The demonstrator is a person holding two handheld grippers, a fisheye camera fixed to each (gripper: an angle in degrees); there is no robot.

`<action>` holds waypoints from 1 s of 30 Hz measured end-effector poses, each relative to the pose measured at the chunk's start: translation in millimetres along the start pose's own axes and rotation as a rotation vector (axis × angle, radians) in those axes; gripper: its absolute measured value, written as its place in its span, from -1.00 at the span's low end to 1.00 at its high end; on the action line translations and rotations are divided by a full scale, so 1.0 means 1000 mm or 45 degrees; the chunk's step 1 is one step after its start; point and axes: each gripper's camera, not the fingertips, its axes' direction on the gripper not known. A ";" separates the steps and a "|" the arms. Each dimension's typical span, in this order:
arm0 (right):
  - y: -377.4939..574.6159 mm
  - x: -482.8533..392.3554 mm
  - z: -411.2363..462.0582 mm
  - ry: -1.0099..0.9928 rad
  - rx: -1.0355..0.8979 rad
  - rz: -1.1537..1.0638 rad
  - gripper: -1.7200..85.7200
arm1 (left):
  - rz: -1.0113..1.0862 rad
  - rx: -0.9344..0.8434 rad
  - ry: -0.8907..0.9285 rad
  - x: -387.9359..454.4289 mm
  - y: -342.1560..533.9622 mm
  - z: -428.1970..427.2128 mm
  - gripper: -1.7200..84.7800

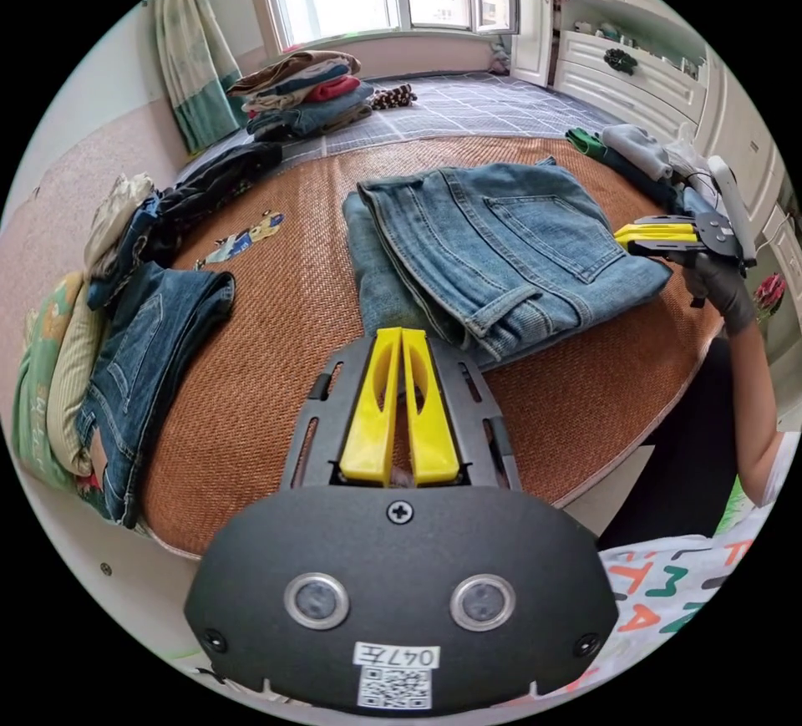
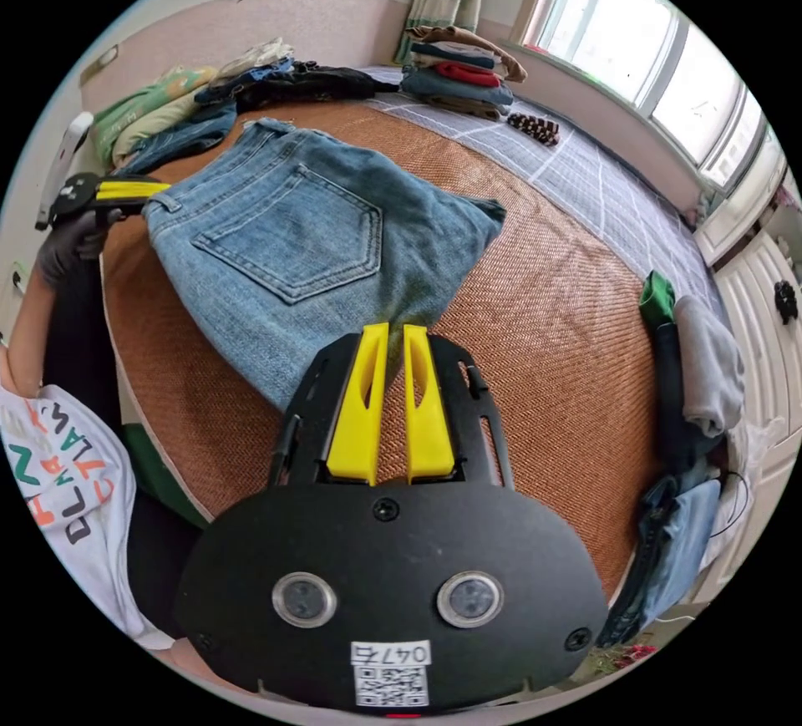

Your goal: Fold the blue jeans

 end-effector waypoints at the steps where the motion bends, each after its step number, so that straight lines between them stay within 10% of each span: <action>1: -0.001 -0.003 -0.002 0.015 -0.001 -0.008 -0.96 | -0.004 -0.001 0.002 0.002 -0.001 -0.001 -0.98; 30: 0.010 -0.008 -0.109 -0.012 0.045 0.171 -0.92 | -0.072 0.034 0.127 -0.036 0.000 -0.018 -0.98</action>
